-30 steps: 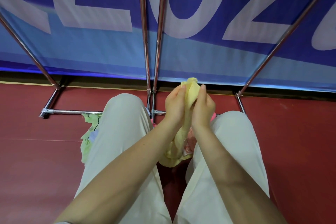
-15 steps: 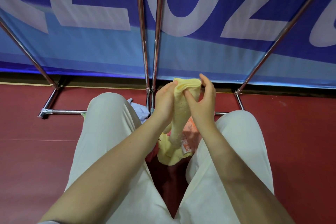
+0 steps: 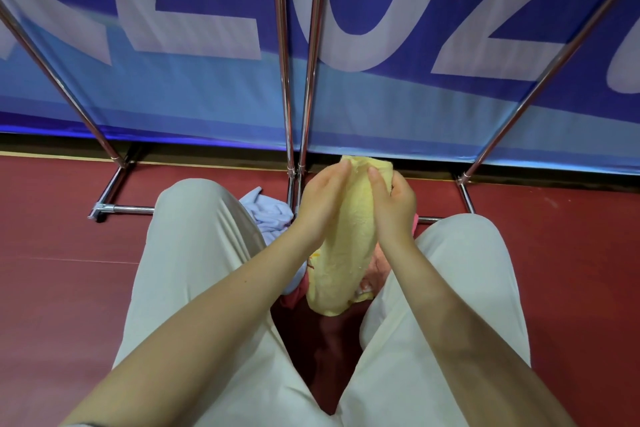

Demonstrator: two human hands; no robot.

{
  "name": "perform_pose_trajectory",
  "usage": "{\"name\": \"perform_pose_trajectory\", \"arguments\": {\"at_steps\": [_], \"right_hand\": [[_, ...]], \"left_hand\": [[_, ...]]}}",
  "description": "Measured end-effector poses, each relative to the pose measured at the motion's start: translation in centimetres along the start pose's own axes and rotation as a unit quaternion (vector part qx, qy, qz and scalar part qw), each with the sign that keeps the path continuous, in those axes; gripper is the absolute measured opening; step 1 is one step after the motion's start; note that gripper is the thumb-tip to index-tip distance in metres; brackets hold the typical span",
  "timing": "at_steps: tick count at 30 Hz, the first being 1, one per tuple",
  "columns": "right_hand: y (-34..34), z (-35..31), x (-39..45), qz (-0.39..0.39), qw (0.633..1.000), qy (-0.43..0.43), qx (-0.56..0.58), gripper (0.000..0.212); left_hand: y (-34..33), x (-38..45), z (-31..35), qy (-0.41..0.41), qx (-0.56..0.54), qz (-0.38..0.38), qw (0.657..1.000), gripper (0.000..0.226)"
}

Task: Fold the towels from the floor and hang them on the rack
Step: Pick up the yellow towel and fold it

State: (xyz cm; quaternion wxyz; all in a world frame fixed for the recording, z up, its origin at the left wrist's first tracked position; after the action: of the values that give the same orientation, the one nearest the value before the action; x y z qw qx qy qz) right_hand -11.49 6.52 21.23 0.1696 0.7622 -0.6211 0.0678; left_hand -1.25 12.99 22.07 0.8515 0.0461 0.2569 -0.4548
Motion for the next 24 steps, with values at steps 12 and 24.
{"name": "perform_pose_trajectory", "arguments": {"at_steps": [12,24], "right_hand": [[-1.6,0.6,-1.3,-0.101,0.988,-0.014,0.118,0.014],[-4.5,5.1,-3.1,-0.215,0.973,-0.085,-0.012,0.022]], "left_hand": [[1.9,-0.3,2.8,-0.064,-0.061,0.024,0.996,0.015],[2.9,-0.1,3.2,-0.012,-0.113,-0.018,0.993,0.028]]}}
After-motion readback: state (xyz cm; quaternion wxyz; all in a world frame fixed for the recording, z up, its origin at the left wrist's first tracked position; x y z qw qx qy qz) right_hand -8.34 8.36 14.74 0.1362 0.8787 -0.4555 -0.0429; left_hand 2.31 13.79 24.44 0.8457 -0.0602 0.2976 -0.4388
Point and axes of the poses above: each hand's wrist, its own x-axis towards the middle knuckle, its own y-axis out of the back of the hand, z = x × y, the point moved 3 cm from there along x, towards the middle knuckle, and after that the axes turned 15 degrees about y, right-handed, at the moved point
